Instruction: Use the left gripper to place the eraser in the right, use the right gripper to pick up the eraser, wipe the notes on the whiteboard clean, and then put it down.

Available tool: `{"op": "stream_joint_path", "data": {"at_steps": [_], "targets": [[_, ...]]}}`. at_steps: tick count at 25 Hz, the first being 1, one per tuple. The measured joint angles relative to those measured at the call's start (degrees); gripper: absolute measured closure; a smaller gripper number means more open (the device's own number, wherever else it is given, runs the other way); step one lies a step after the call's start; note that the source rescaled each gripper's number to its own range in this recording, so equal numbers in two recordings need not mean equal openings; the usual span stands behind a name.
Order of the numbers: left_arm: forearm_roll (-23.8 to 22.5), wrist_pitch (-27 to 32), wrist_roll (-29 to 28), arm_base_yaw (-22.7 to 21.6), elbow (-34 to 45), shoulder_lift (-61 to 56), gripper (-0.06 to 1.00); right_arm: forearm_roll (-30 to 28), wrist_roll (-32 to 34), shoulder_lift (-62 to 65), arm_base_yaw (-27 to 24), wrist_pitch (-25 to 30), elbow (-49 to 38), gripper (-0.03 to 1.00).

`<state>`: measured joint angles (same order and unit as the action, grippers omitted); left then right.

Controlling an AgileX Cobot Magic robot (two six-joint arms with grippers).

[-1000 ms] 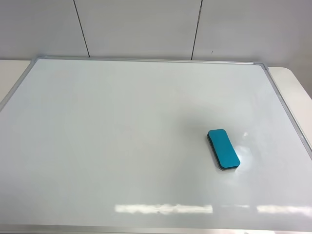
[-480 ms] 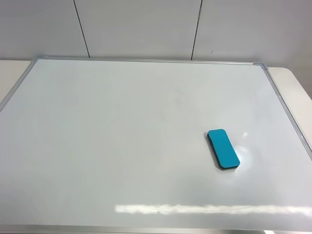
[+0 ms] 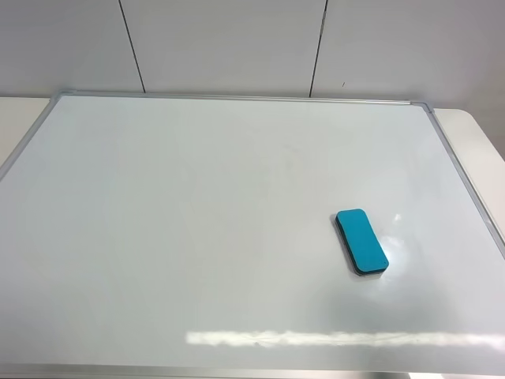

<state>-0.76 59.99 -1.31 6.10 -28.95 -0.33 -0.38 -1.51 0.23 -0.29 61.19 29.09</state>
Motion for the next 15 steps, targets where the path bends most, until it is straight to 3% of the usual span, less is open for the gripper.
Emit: {"op": "stream_joint_path", "data": {"at_steps": [15], "targets": [[0.00,0.00,0.00,0.00,0.00,0.00,-0.06,0.00,-0.18,0.00,0.00,-0.16,-0.16,-0.03]]}}
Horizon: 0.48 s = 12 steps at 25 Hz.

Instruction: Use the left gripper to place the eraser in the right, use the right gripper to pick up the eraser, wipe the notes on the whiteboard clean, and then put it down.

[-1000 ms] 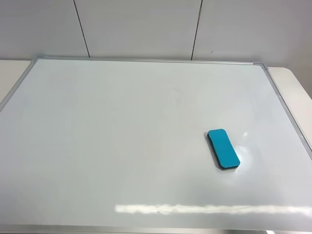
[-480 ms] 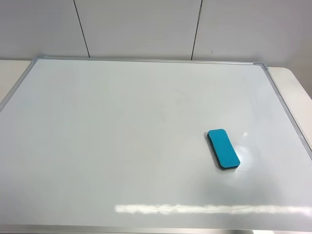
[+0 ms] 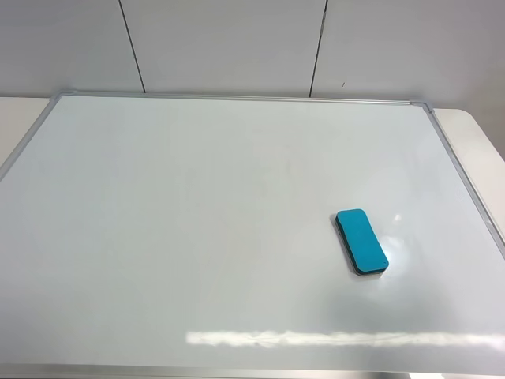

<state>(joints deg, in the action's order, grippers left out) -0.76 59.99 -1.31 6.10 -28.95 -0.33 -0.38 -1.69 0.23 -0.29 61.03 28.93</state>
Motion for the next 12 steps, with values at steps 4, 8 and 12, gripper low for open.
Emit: {"op": "stream_joint_path", "data": {"at_steps": [4,8,12], "targets": [[0.00,0.00,0.00,0.00,0.00,0.00,-0.06,0.00,0.00,0.00,0.00,0.00,0.00,-0.03],[0.00,0.00,0.00,0.00,0.00,0.00,-0.06,0.00,0.00,0.00,0.00,0.00,0.00,-0.03],[0.00,0.00,0.00,0.00,0.00,0.00,-0.06,0.00,0.00,0.00,0.00,0.00,0.00,-0.03]]}}
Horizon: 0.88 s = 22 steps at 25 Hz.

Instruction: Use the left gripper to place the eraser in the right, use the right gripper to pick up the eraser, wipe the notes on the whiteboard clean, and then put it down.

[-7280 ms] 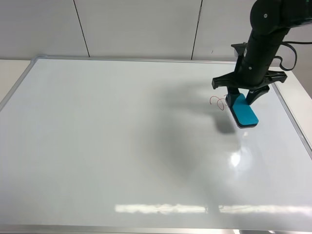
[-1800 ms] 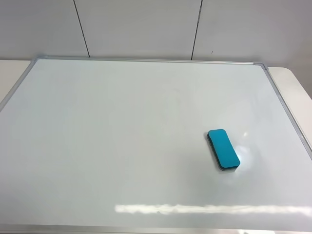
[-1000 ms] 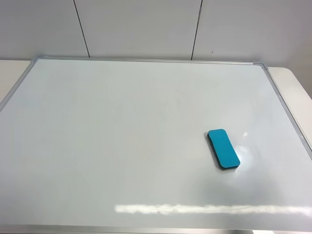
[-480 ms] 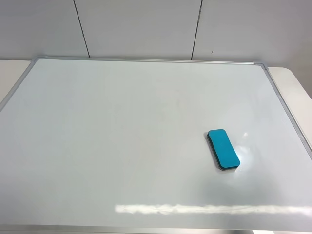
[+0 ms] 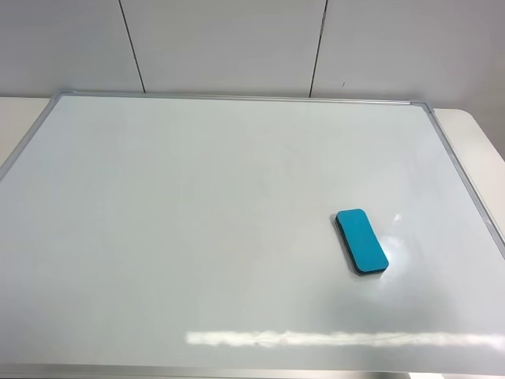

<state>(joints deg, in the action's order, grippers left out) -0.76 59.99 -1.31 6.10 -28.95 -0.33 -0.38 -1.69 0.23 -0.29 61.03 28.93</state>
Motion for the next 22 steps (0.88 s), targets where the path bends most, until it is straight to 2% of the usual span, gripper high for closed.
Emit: {"op": "stream_joint_path", "data": {"at_steps": [22], "targets": [[0.00,0.00,0.00,0.00,0.00,0.00,-0.06,0.00,0.00,0.00,0.00,0.00,0.00,-0.03]]}}
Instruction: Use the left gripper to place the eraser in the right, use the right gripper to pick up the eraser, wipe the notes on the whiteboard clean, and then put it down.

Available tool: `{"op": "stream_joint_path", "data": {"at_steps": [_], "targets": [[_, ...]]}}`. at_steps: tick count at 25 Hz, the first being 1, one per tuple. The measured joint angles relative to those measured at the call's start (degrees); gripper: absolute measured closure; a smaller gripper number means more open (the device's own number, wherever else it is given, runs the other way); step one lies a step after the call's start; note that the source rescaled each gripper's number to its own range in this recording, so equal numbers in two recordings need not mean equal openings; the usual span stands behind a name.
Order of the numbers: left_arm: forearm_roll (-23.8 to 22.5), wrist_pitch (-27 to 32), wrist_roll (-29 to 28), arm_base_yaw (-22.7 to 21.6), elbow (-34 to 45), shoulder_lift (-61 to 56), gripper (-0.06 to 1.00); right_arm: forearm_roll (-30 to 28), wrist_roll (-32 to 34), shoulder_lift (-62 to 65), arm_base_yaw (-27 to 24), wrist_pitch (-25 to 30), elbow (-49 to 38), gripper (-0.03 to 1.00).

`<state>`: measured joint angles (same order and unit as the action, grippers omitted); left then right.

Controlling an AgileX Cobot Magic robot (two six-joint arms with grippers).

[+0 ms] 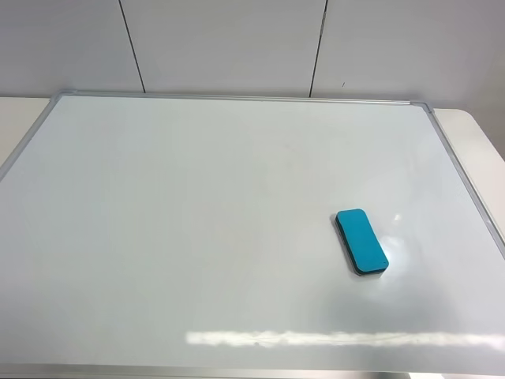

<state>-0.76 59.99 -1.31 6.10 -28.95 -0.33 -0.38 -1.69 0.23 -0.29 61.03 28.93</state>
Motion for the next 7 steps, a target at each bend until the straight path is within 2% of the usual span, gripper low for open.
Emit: {"op": "stream_joint_path", "data": {"at_steps": [7], "targets": [[0.00,0.00,0.00,0.00,0.00,0.00,-0.06,0.00,0.00,0.00,0.00,0.00,0.00,-0.03]]}}
